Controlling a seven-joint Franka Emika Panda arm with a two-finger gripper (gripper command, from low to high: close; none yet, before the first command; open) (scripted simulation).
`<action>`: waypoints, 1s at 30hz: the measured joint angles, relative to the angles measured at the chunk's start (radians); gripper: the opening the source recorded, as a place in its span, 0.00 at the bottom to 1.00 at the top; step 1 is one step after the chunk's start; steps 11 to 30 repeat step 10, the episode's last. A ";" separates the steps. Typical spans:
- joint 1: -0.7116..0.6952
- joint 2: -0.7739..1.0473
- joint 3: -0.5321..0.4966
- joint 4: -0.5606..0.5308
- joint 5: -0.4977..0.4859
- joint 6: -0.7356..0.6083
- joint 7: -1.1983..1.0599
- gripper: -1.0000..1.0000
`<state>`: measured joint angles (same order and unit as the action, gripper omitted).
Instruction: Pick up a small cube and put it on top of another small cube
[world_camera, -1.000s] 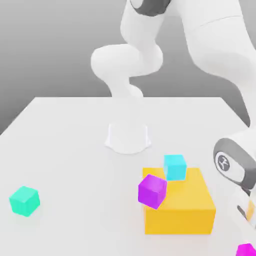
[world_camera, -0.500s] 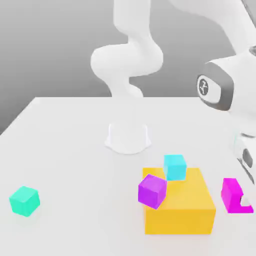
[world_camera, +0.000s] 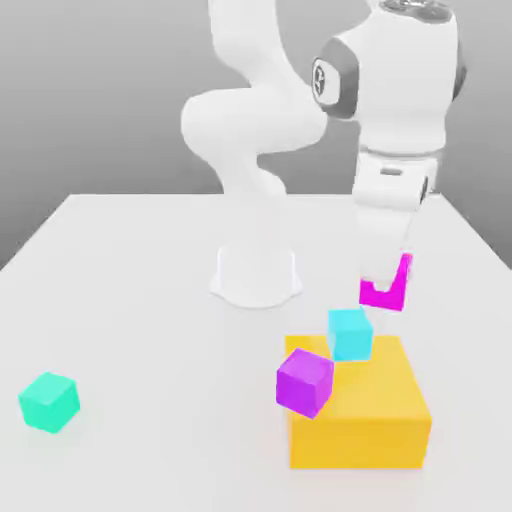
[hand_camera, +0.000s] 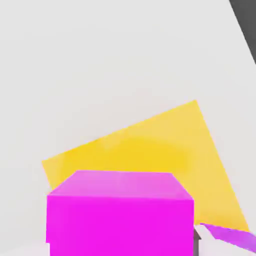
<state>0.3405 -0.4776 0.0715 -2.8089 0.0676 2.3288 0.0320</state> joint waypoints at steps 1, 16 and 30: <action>-0.008 -0.037 0.007 -0.028 -0.001 -0.008 0.024 0.00; -0.023 0.103 0.027 -0.119 0.000 0.224 0.053 1.00; -0.023 0.103 0.027 -0.119 0.000 0.224 0.053 1.00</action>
